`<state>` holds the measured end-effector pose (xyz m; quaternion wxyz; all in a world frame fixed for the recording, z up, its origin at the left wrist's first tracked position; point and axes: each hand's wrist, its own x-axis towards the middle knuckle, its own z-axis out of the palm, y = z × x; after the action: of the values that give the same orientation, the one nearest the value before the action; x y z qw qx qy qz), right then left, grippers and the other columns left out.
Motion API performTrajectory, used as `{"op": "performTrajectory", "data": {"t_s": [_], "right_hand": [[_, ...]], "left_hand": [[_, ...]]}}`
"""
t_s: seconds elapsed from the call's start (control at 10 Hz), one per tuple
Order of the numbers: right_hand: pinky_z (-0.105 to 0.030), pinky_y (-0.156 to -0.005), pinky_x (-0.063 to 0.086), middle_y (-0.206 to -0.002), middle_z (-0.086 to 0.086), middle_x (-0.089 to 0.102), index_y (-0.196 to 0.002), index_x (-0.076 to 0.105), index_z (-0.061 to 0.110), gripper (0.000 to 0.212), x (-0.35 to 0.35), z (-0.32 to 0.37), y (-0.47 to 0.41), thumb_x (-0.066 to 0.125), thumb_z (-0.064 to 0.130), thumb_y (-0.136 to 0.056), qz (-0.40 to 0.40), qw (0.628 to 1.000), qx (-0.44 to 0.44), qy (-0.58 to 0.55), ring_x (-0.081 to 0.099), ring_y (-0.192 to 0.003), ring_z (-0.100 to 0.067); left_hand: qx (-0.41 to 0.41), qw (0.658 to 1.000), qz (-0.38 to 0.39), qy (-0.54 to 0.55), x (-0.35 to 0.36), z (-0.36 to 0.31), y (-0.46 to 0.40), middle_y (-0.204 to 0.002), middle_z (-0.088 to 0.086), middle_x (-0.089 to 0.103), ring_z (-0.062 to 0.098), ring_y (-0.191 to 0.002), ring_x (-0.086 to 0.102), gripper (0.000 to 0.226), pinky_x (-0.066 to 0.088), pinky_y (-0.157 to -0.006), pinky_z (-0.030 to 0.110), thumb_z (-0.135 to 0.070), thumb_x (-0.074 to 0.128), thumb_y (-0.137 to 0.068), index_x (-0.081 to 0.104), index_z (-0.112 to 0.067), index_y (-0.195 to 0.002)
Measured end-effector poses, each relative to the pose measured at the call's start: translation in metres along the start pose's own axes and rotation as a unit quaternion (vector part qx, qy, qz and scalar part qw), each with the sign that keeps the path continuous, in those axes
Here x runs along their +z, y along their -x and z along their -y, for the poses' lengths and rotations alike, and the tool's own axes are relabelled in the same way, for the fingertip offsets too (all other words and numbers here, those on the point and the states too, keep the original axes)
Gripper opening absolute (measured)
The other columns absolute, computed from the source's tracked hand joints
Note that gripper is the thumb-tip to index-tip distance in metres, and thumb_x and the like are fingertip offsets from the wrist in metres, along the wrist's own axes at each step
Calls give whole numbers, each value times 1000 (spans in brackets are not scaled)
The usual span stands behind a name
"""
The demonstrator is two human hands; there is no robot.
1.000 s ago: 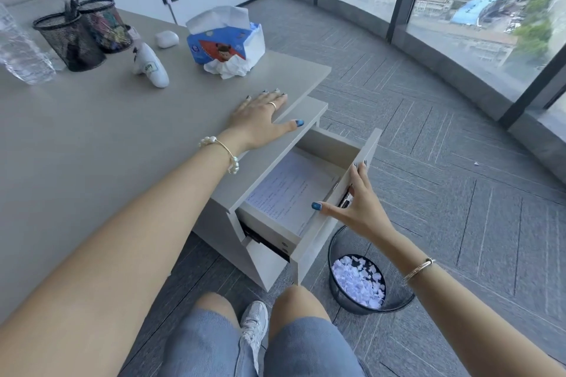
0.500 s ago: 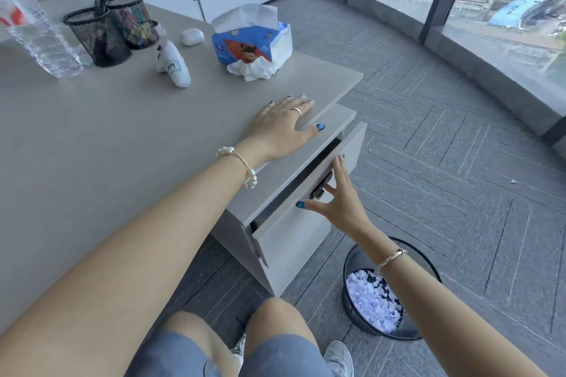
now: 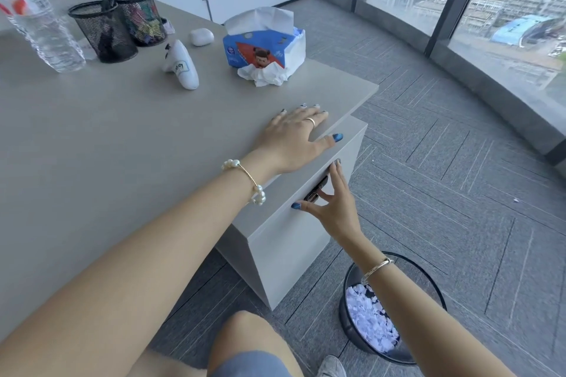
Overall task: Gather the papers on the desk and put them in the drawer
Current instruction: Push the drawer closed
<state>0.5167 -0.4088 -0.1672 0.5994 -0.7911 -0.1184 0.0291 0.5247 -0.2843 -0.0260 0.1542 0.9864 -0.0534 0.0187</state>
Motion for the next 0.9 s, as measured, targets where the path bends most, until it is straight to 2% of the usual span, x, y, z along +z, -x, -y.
{"op": "performTrajectory", "data": {"t_s": [0.1,0.2,0.3,0.4,0.5,0.6,0.7,0.8,0.9], "right_hand": [[1,-87,40,-159,-1,12,-146,20,7,112,1,-3,-1,87,15,-57,-11,1000,-7,-5,20,-144,-14],[-6,-93,42,-153,10,12,-147,20,9,112,2,-5,-1,87,16,-57,-14,1000,-7,-6,23,-143,-15],[-21,-99,43,-150,11,14,-146,20,8,112,2,-5,-2,87,17,-57,-15,1000,-6,3,23,-143,-15],[-4,-91,42,-154,6,14,-146,20,7,112,2,-5,-3,87,16,-57,-13,1000,-6,11,25,-143,-19],[4,-83,40,-158,-1,13,-147,20,9,112,1,-4,-2,87,17,-57,-9,1000,0,20,31,-141,-26],[5,-82,39,-159,-2,12,-147,20,8,111,0,-2,-1,87,18,-58,-7,1000,-3,24,31,-141,-26],[2,-86,38,-159,-2,10,-147,17,8,111,-2,0,0,86,19,-60,8,999,4,38,24,-144,-19],[-14,-101,37,-160,-1,6,-148,13,10,113,-7,7,0,85,25,-62,34,998,20,58,22,-144,-18],[-26,-109,35,-160,-5,6,-148,12,9,114,-12,18,1,85,29,-63,61,994,29,88,21,-145,-20]], "left_hand": [[2,1000,-1,7,-1,-1,1,-159,-7,19,11,-147,12,64,5,-118,35,-57,36,-91,28,-25,-146],[1,1000,-3,8,-1,-1,0,-159,-7,20,11,-147,13,65,6,-118,35,-58,36,-91,29,-25,-146],[0,1000,-2,11,0,0,-1,-159,-7,20,11,-147,12,66,5,-119,36,-59,35,-90,28,-25,-146],[1,1000,-4,15,1,1,-1,-159,-7,20,12,-147,13,66,5,-119,36,-60,34,-90,29,-25,-146],[0,1000,-2,17,1,1,-1,-159,-7,20,12,-147,13,66,5,-119,36,-60,34,-90,29,-25,-146],[0,1000,-2,16,1,1,-1,-159,-7,21,12,-147,13,66,5,-119,36,-59,35,-90,29,-25,-146],[0,1000,-5,19,-1,0,0,-158,-7,23,12,-147,15,65,7,-118,36,-58,36,-90,30,-24,-146],[-3,1000,-10,19,-1,-1,2,-158,-7,23,12,-146,15,64,7,-118,35,-55,40,-90,31,-24,-145],[-4,999,-12,29,-3,-1,3,-158,-6,24,12,-146,15,63,7,-118,34,-54,43,-90,33,-24,-145]]}}
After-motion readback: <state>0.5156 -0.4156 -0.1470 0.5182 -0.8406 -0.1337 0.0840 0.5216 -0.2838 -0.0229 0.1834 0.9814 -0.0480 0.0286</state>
